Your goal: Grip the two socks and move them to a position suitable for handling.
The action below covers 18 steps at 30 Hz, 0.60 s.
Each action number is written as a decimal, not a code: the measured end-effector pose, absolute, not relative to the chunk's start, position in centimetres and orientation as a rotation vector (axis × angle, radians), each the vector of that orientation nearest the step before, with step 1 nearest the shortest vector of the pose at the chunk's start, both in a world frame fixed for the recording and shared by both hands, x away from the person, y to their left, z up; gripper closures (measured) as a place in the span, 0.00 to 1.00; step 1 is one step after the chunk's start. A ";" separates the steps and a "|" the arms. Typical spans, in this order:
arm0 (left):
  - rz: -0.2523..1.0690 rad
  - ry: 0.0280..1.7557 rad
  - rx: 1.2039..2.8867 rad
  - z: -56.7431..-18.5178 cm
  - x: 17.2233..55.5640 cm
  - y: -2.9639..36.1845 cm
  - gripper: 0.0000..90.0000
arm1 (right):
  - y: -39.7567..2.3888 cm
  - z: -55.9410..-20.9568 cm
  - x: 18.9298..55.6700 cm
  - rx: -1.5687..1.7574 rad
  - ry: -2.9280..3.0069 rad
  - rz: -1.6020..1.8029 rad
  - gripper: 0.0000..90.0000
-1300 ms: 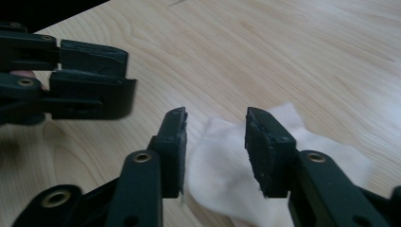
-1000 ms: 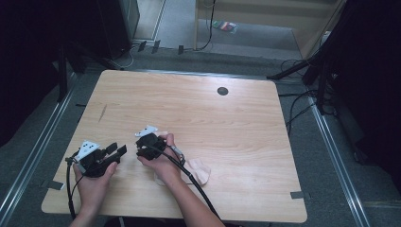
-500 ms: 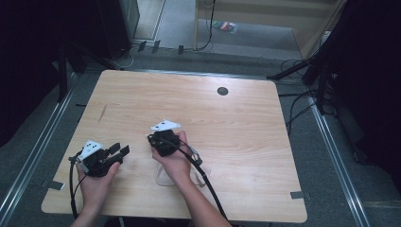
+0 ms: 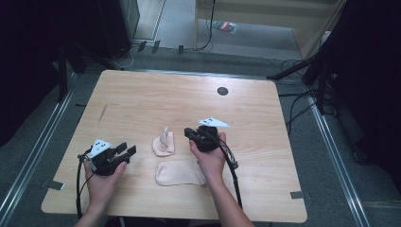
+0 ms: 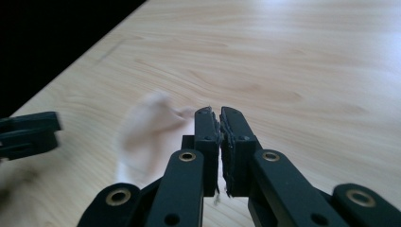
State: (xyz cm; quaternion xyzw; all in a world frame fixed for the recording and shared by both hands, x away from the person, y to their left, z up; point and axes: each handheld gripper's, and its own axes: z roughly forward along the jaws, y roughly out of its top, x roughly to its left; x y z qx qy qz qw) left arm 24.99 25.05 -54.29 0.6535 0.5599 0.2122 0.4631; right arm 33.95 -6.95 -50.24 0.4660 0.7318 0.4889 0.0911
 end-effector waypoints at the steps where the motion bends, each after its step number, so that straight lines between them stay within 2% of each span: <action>1: 0.522 1.378 1.606 -54.3 25.0 25.0 0.62 | -7.7 -50.7 34.1 1.408 2.165 1.445 0.96; 7: 0.523 1.381 1.612 -54.6 25.1 24.9 0.62 | -11.3 -52.2 34.6 1.538 2.106 1.367 0.99; 10: 0.522 1.381 1.612 -54.6 25.1 24.8 0.62 | -11.7 -52.2 34.5 1.540 2.090 1.342 0.96; 13: 0.530 1.387 1.603 -54.5 25.1 25.1 0.62 | -10.0 -51.6 34.0 1.432 2.154 1.357 0.90; 18: 0.536 1.411 1.572 -54.4 24.9 26.1 0.62 | -4.1 -50.3 32.7 1.193 2.318 1.364 0.85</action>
